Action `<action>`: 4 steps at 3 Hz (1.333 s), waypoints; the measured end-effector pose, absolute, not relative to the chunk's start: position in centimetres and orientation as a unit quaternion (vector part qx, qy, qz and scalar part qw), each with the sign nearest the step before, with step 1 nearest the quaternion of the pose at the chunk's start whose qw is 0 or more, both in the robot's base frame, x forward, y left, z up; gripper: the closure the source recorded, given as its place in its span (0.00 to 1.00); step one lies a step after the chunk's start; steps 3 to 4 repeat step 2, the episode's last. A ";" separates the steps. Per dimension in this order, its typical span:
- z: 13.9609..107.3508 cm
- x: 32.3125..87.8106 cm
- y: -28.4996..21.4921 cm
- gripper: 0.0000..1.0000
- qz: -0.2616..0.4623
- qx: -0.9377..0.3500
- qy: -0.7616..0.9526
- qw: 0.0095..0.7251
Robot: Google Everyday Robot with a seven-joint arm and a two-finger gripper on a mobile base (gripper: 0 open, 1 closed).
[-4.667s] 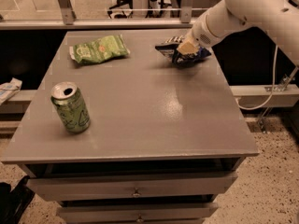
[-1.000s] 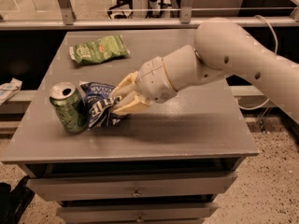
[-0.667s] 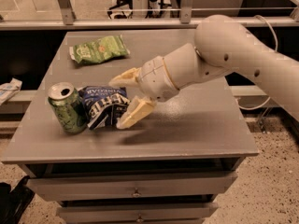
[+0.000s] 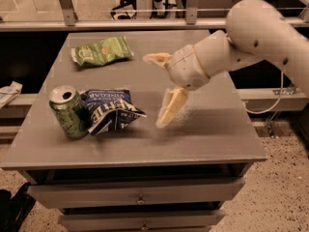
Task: Move blue chip bag near green can
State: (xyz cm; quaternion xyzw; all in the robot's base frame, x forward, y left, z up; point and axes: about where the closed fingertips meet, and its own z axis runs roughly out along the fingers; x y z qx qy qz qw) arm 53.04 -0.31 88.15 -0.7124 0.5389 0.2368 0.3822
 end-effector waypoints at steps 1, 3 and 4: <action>89.7 57.1 -6.3 0.00 0.217 -0.672 0.582 0.403; 91.5 58.9 -8.5 0.00 0.201 -0.657 0.592 0.421; 91.5 58.9 -8.5 0.00 0.201 -0.657 0.592 0.421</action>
Offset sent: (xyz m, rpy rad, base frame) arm 0.0459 -0.0674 0.0178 0.0211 0.0018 -0.1465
